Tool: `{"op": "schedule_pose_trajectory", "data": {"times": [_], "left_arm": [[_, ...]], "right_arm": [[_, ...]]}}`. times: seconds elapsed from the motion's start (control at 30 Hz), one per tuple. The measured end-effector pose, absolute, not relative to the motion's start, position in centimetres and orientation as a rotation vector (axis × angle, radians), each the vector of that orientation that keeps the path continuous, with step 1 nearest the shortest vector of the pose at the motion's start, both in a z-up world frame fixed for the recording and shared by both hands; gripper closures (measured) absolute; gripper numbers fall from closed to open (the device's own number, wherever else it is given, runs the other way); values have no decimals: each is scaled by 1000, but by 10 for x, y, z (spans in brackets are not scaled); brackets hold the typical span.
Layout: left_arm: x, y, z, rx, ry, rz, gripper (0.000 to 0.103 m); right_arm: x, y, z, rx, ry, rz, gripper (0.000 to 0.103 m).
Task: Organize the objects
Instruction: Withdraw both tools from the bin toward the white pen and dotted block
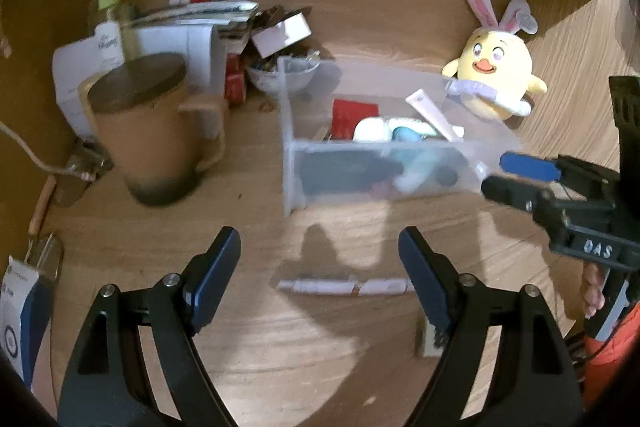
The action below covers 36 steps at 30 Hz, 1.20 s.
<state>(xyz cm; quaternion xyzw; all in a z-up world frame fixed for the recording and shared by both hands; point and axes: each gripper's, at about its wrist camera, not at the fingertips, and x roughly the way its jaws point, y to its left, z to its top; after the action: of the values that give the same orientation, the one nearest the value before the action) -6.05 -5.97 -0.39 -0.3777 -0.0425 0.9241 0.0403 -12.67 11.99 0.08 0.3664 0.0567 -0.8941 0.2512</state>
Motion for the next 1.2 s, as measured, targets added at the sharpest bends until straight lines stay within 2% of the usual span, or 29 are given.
{"op": "schedule_pose_trajectory", "data": {"times": [0.3, 0.4, 0.47, 0.53, 0.63, 0.77, 1.1, 1.2], "left_arm": [[-35, -83, -39, -1290, -278, 2808, 22], [-26, -86, -42, -1305, -273, 2817, 22], [-22, -86, -42, -1304, -259, 2822, 22], [-19, -85, -42, -1303, -265, 2812, 22], [-20, -79, -43, -1303, -262, 2787, 22], [-24, -65, -44, -1298, -244, 2737, 22], [-27, -15, -44, -1281, -118, 2630, 22], [-29, -5, -46, -1282, -95, 2623, 23]], "right_arm": [[-112, 62, -40, 1074, 320, -2211, 52], [-114, 45, -50, 1092, 404, -2170, 53], [-115, 39, -54, 1094, 438, -2156, 61], [-116, 34, -57, 1100, 464, -2128, 78], [-114, 39, -54, 1080, 478, -2137, 92], [-112, 61, -51, 1083, 475, -2187, 93], [-86, 137, -48, 1168, 334, -2283, 92], [-76, 140, -49, 1160, 378, -2276, 92]]}}
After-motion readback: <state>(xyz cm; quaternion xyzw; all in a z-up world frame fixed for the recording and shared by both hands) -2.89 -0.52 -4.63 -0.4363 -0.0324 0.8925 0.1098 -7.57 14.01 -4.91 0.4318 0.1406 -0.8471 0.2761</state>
